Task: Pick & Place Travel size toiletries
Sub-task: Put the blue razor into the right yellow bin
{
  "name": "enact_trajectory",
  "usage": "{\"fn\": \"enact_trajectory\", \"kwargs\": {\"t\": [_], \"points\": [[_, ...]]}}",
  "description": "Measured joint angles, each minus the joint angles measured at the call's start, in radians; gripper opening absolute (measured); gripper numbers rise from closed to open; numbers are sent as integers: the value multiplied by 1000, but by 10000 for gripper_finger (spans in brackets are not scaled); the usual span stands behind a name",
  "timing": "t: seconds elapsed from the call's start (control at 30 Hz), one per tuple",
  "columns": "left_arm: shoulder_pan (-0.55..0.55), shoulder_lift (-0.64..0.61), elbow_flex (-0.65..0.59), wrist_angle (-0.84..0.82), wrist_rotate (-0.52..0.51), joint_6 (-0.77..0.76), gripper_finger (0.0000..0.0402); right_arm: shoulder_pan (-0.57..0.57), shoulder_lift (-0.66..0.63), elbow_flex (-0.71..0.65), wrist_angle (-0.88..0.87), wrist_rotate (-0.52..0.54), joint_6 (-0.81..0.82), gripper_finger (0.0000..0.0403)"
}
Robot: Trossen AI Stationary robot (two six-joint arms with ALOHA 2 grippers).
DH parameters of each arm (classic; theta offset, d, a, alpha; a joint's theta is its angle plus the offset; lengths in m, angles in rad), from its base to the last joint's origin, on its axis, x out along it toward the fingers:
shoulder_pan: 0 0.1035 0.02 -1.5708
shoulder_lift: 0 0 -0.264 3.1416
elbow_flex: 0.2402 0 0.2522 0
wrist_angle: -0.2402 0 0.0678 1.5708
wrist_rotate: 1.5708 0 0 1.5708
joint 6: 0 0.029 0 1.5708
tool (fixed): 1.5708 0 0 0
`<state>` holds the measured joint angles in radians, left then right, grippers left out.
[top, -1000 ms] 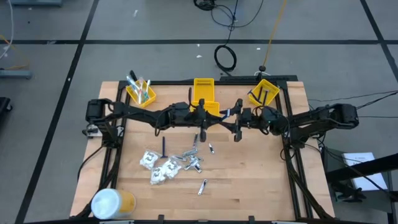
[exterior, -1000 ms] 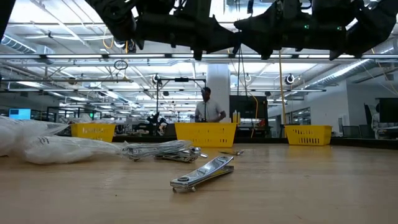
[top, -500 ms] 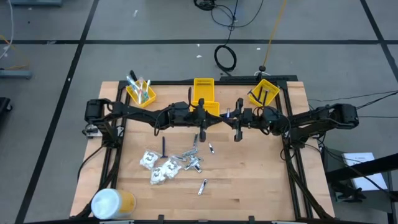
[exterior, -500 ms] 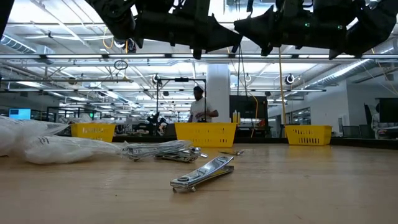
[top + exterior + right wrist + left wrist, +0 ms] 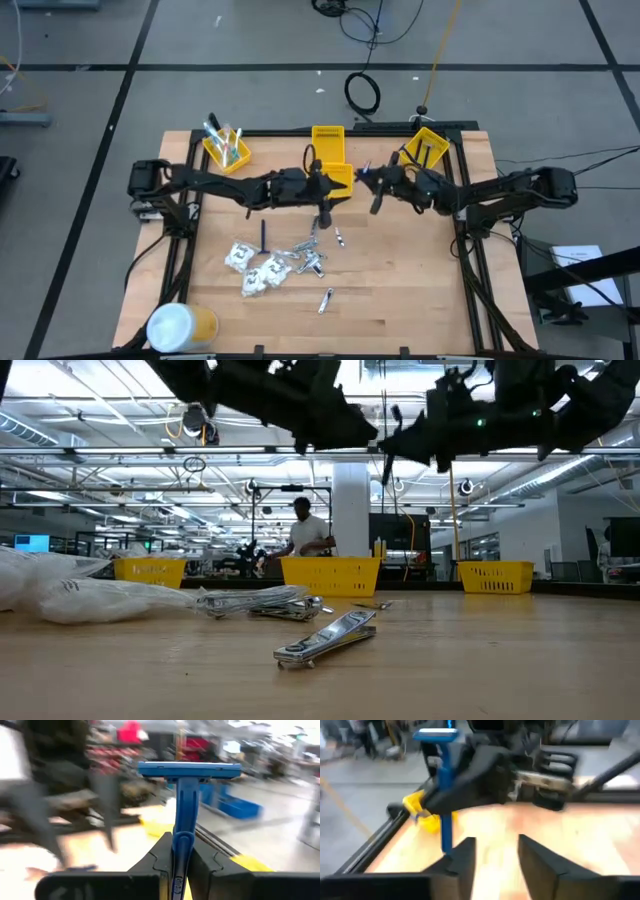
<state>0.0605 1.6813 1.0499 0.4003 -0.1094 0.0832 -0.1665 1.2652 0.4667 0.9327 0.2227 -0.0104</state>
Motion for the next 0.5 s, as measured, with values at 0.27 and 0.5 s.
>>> {"fn": "enact_trajectory", "kwargs": {"t": [0.27,0.5], "points": [[-31,-159,45,-321,-76,4,249,-96,-107,-6,-405,483,58,21],[-21,-241,46,-506,-192,-94,263,-272,-224,-109,-598,654,193,21]]}}
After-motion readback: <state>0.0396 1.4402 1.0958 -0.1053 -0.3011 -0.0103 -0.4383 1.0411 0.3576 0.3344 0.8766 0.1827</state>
